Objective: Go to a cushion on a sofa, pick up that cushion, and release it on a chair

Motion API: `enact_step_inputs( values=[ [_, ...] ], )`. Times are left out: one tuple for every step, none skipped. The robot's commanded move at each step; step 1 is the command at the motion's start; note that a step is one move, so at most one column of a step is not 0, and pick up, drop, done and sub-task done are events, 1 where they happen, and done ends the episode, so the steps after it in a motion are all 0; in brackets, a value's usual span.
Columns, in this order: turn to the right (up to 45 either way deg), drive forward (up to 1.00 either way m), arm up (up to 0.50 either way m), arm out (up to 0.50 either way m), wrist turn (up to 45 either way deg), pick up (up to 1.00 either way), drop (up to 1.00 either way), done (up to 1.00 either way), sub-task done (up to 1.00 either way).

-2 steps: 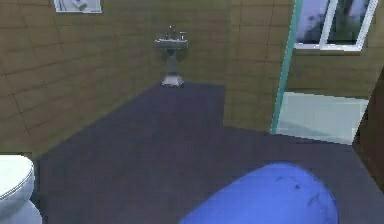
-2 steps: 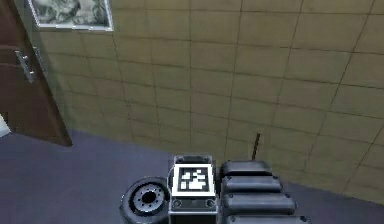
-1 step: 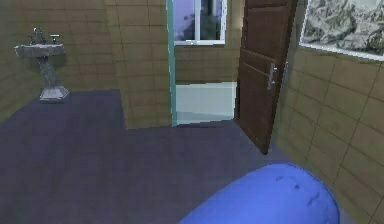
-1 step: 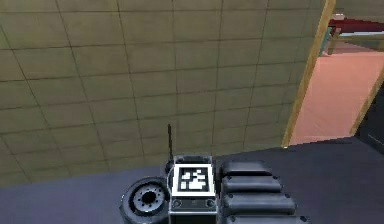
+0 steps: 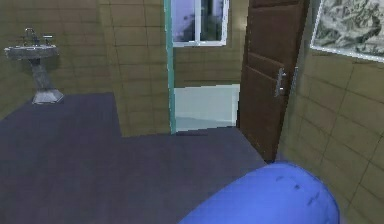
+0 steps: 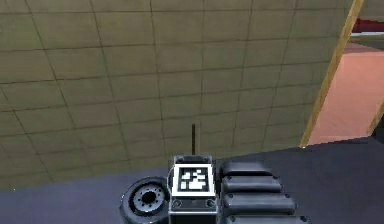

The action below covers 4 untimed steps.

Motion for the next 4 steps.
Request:
enact_step_inputs(
  values=[
    [3.0, 0.00, 0.00, 0.00, 0.0, 0.00, 0.00, 0.00, 0.00],
    [0.0, 1.00, 0.00, 0.00, 0.0, 0.00, 0.00, 0.00, 0.00],
    [0.0, 1.00, 0.00, 0.00, 0.0, 0.00, 0.00, 0.00, 0.00],
    [6.0, 0.00, 0.00, 0.00, 0.0, 0.00, 0.00, 0.00, 0.00]
  ],
)
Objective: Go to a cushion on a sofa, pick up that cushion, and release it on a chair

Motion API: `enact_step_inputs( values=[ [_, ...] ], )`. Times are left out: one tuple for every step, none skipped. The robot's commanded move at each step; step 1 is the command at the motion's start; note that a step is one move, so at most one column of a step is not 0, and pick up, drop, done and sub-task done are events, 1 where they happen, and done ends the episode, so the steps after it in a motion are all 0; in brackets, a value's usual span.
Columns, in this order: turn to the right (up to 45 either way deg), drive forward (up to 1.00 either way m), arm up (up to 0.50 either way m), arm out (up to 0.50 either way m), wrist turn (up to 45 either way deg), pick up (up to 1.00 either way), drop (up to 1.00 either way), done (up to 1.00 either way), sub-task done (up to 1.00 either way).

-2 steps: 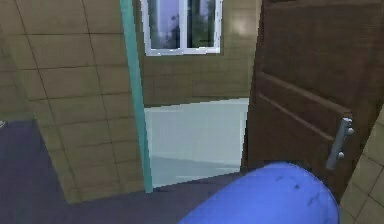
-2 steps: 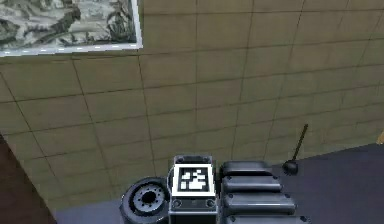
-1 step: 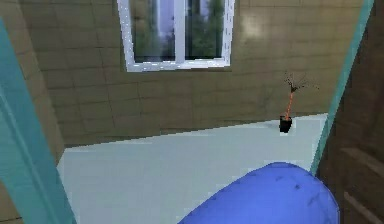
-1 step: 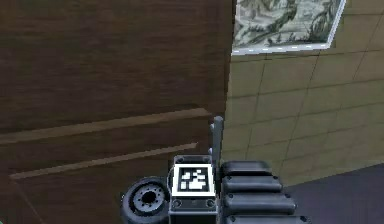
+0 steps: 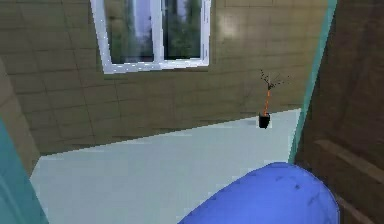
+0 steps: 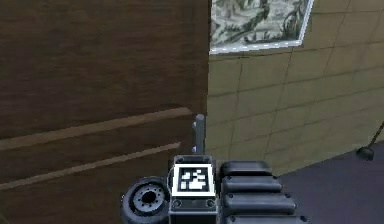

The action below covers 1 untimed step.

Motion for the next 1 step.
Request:
enact_step_inputs(
  values=[
    [0.0, 0.65, 0.00, 0.00, 0.0, 0.00, 0.00, 0.00, 0.00]
  ],
)
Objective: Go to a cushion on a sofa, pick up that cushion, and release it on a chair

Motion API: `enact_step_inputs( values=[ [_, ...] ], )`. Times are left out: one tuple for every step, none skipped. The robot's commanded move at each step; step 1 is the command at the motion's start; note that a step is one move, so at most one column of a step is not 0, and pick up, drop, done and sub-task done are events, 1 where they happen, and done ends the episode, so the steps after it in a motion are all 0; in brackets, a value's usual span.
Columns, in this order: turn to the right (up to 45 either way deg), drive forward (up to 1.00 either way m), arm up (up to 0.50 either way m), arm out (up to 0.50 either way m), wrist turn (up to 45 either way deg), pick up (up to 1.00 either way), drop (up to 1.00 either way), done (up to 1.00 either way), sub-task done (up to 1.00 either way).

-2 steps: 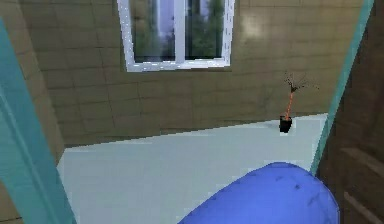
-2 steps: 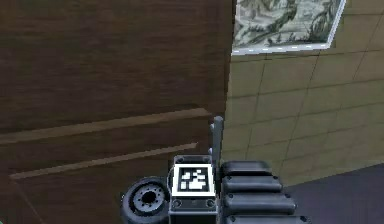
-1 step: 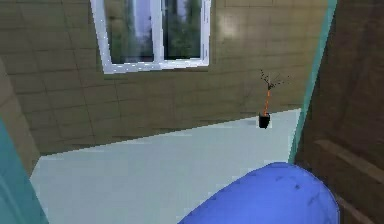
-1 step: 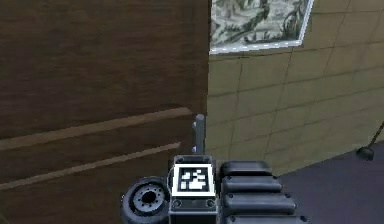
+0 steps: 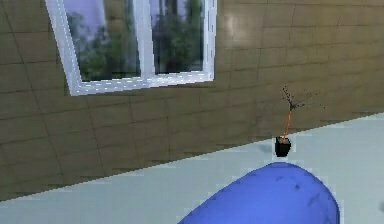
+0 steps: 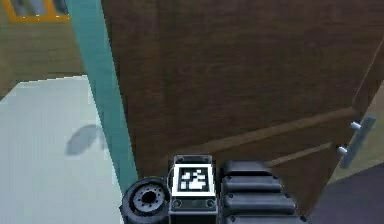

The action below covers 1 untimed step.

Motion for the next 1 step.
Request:
enact_step_inputs(
  values=[
    [21.0, 0.00, 0.00, 0.00, 0.0, 0.00, 0.00, 0.00, 0.00]
  ],
)
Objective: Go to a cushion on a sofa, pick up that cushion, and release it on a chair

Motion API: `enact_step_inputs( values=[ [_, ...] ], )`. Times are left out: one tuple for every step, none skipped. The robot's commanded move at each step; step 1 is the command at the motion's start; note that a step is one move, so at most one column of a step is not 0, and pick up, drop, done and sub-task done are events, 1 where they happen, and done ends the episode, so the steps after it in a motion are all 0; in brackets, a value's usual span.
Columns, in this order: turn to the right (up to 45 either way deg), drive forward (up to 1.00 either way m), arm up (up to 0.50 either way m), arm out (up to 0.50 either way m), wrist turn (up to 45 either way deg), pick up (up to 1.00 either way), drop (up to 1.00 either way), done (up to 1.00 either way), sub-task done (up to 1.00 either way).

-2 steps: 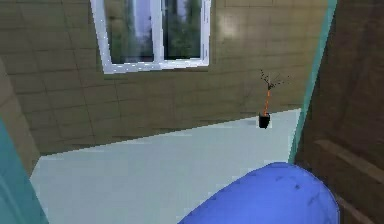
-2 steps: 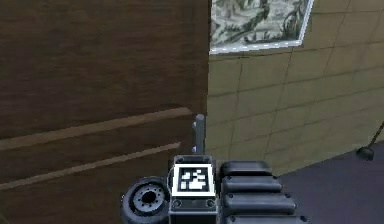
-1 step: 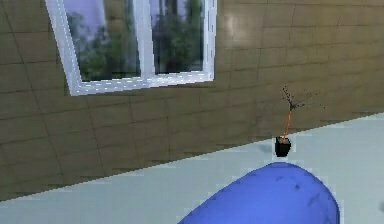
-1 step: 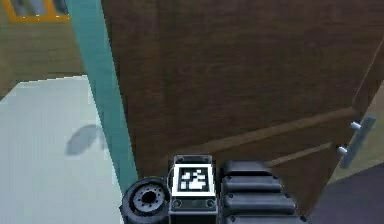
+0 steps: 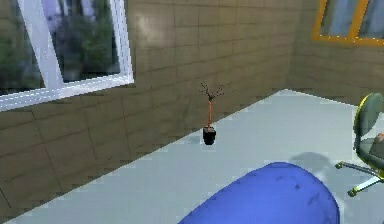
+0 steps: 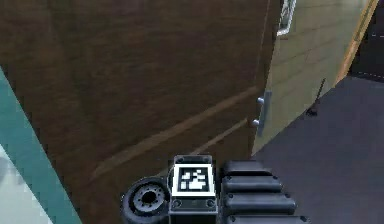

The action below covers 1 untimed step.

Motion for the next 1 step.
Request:
enact_step_inputs(
  values=[
    [0.0, 0.50, 0.00, 0.00, 0.0, 0.00, 0.00, 0.00, 0.00]
  ],
)
